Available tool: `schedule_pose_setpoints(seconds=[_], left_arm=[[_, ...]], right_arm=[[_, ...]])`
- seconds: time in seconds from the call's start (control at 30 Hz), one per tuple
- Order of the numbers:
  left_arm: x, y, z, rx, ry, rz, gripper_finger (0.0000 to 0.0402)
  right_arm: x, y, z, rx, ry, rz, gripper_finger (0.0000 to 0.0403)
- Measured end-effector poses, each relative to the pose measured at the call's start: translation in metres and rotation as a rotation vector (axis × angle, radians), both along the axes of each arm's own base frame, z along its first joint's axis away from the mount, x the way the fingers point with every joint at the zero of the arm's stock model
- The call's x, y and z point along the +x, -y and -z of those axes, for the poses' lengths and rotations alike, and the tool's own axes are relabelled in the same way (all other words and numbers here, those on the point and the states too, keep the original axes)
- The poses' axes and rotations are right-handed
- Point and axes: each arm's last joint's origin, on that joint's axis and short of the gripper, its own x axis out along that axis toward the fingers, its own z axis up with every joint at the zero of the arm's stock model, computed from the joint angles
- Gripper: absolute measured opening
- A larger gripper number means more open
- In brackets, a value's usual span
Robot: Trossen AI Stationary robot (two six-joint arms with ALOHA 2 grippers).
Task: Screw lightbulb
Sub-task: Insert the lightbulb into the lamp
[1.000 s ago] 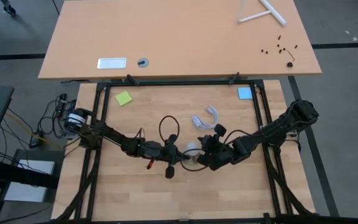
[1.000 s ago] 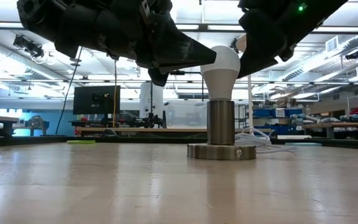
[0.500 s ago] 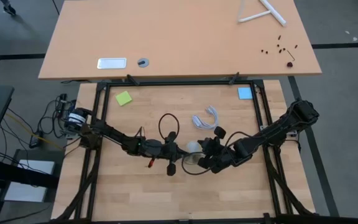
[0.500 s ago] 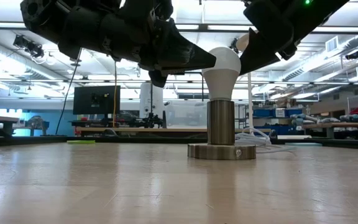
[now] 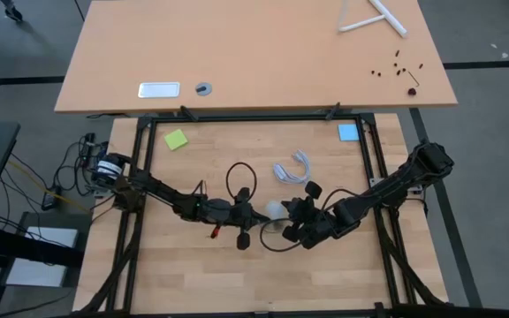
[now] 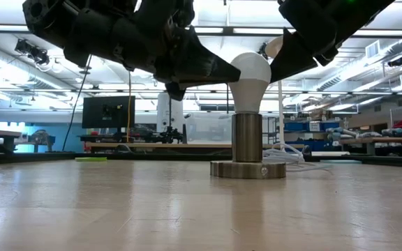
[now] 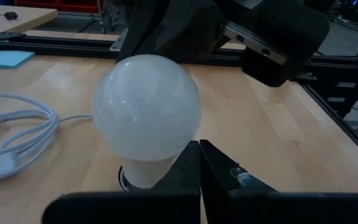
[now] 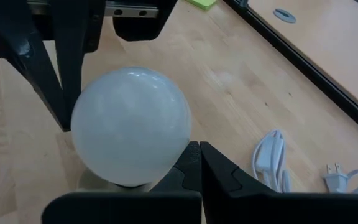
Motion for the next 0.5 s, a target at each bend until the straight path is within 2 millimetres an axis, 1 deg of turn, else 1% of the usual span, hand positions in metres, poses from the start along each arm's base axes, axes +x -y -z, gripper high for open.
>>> schedule_pose_setpoints(seconds=[0.5], left_arm=[[-0.0002, -0.0001, 0.0005, 0.001, -0.004, -0.017, 0.0]], right_arm=[[-0.0013, -0.0028, 0.0004, 0.008, -0.006, -0.015, 0.0002]])
